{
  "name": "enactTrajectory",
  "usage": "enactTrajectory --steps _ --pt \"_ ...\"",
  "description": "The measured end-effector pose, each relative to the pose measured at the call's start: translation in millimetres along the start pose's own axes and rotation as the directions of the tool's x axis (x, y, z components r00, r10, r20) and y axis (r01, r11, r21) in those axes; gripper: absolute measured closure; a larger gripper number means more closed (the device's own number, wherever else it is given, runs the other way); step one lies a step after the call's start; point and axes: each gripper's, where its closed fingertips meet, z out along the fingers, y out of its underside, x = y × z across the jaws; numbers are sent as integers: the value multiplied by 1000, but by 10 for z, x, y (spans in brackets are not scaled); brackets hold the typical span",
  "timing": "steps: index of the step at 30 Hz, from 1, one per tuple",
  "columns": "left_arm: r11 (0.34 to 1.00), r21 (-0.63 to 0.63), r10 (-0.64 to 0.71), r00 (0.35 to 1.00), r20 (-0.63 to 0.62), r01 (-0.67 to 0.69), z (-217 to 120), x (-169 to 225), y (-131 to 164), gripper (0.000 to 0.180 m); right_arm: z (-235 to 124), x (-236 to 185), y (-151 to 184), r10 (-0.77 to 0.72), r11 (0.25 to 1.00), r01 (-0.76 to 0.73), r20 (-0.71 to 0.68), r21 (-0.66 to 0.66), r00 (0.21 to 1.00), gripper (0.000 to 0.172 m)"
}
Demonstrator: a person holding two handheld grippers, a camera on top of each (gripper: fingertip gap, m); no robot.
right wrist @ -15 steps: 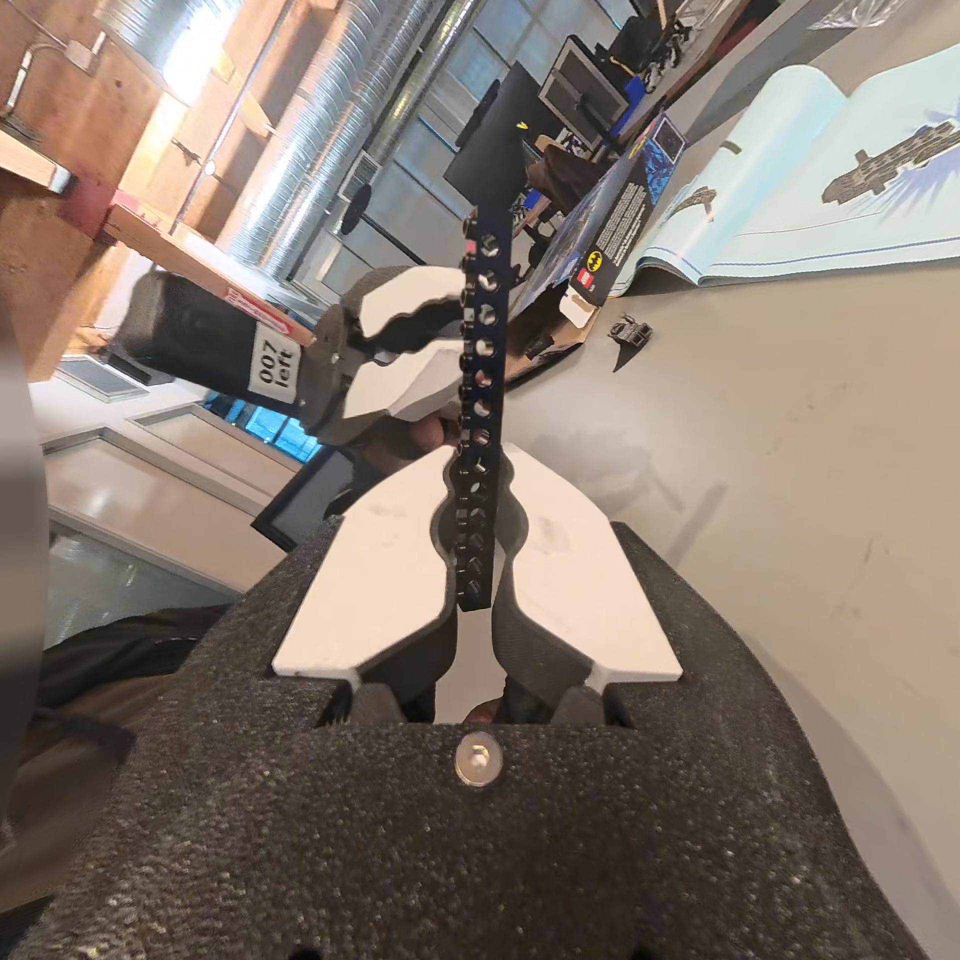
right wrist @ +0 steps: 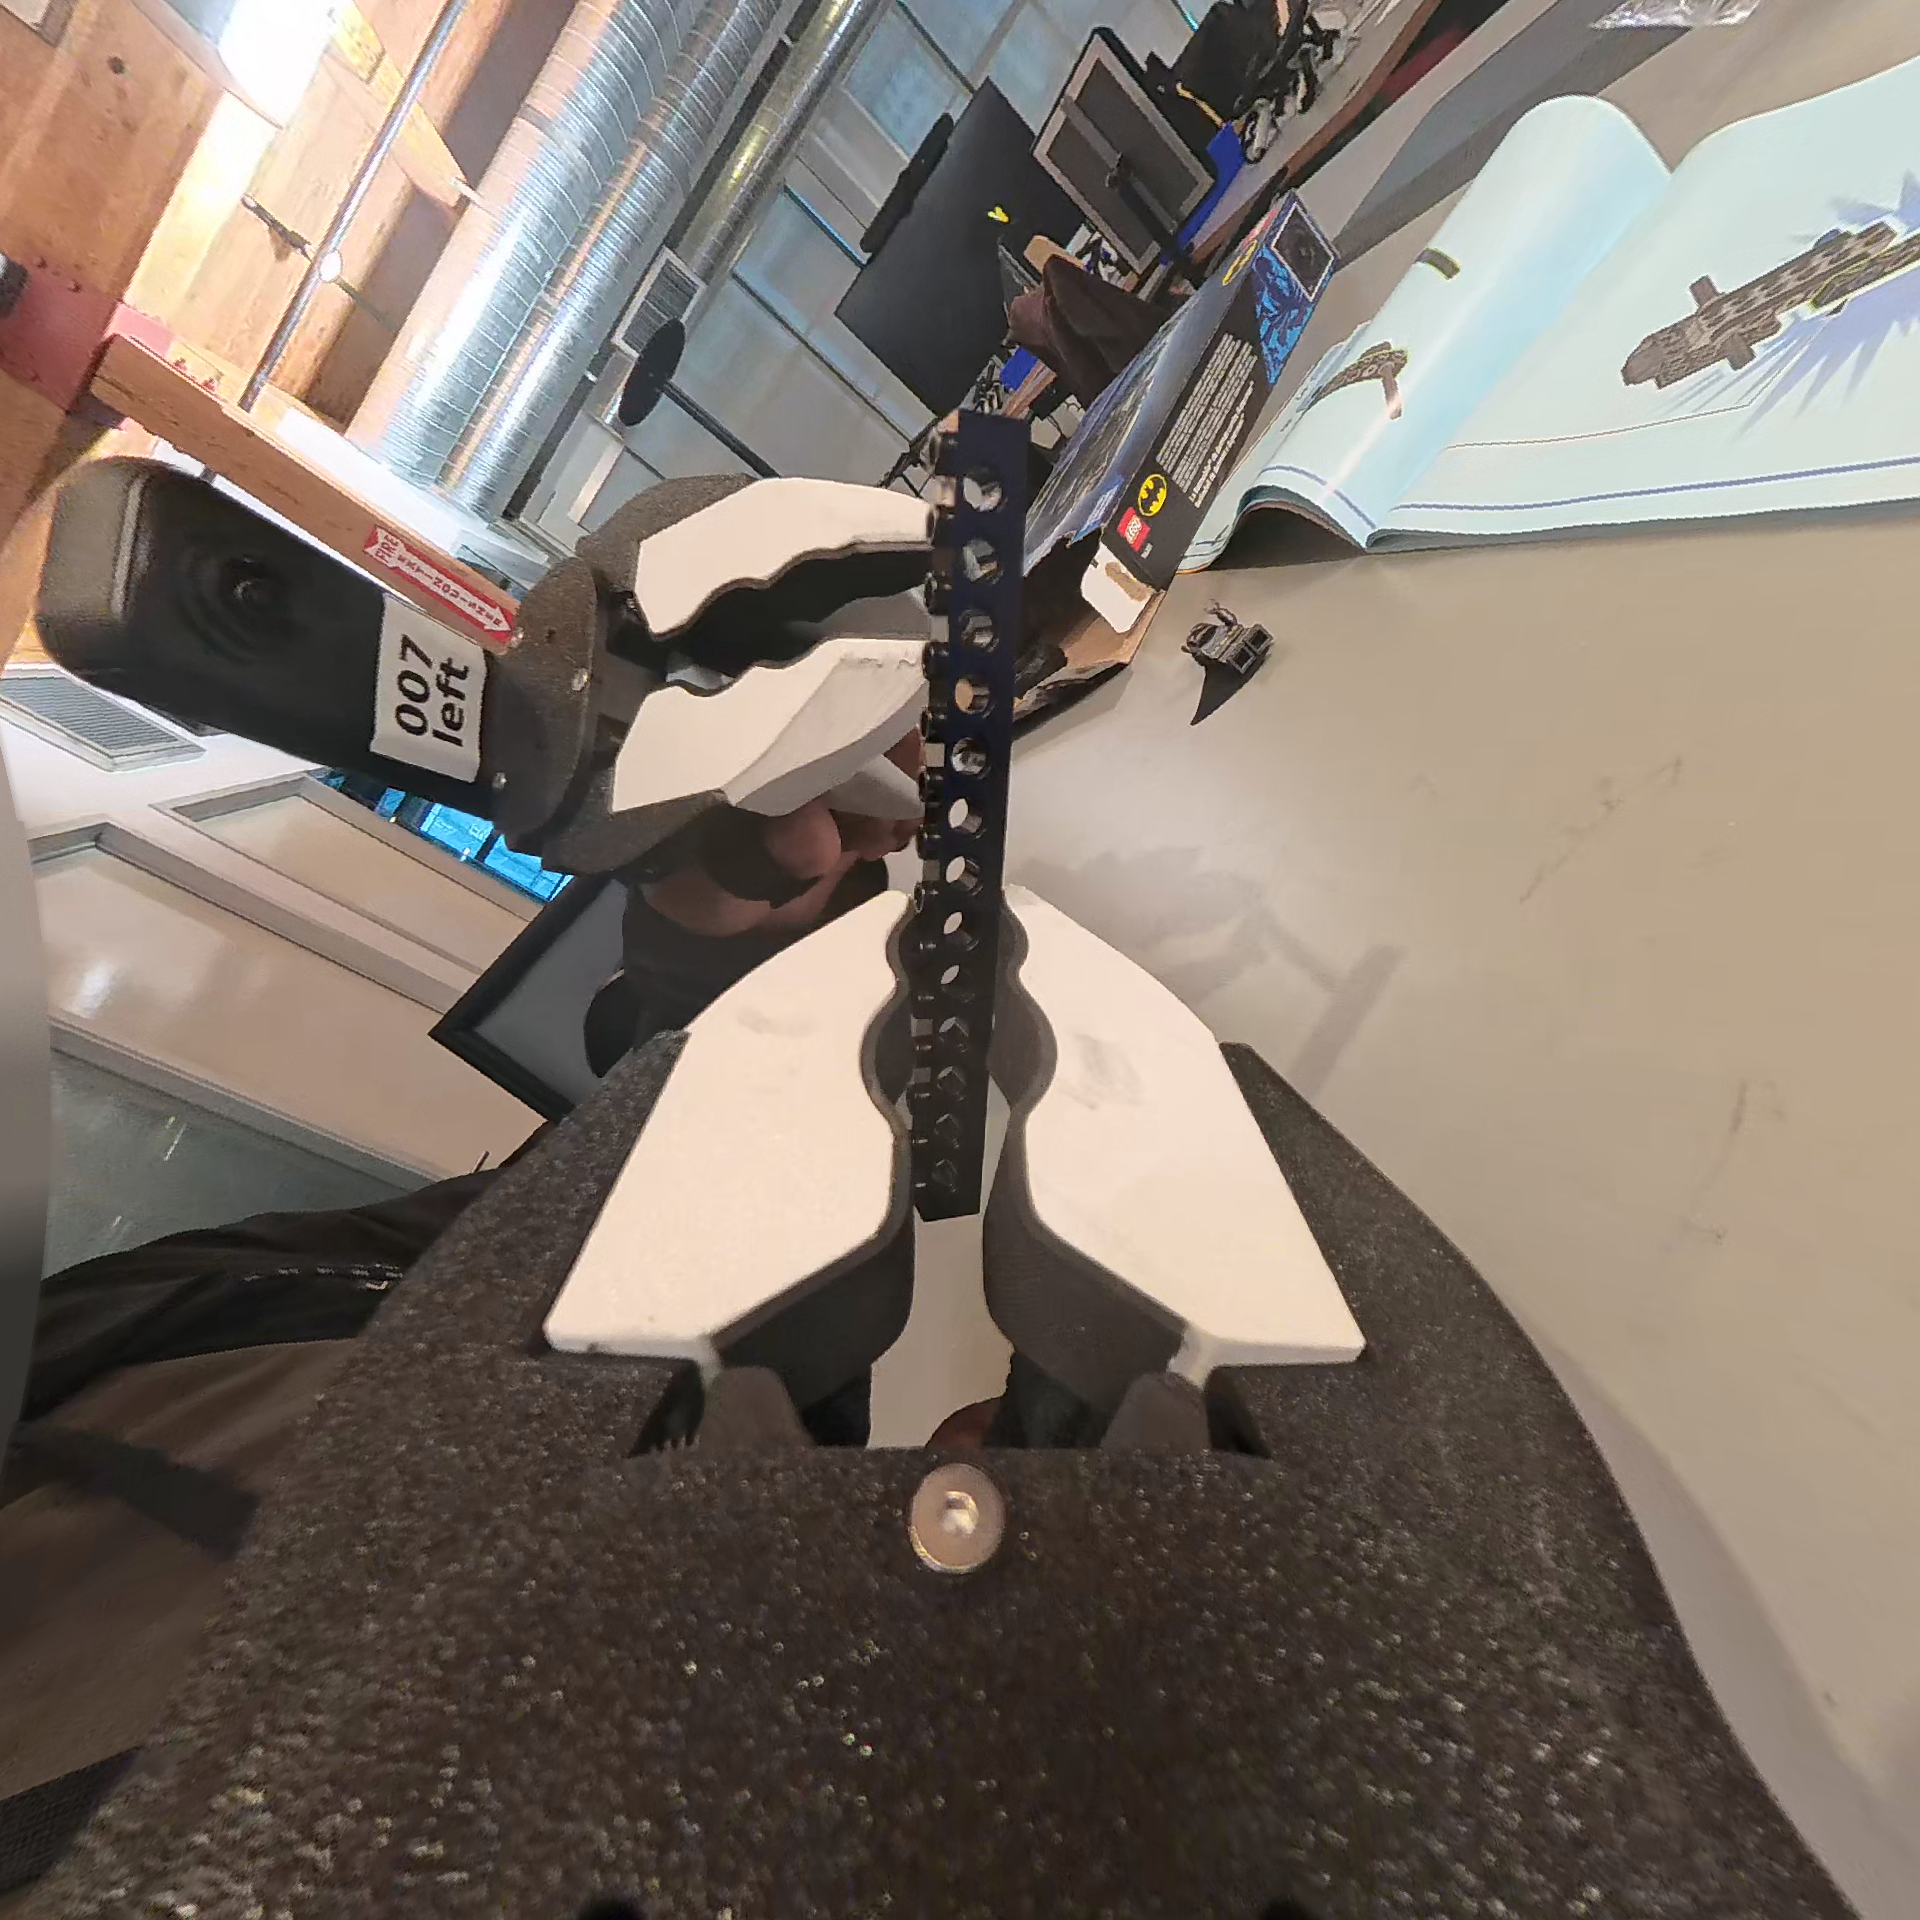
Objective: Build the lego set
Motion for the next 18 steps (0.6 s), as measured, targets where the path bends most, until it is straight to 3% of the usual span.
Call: enactTrajectory --steps 9,18 --pt "999 -45 10 1000 15 -10 16 -8 43 164 19 36 23 -34 999 33 -44 -13 998 162" --pt "998 -54 42 999 30 -40 14 -2 41 164 32 191 55 -187 982 176 -214 -71 959 162"
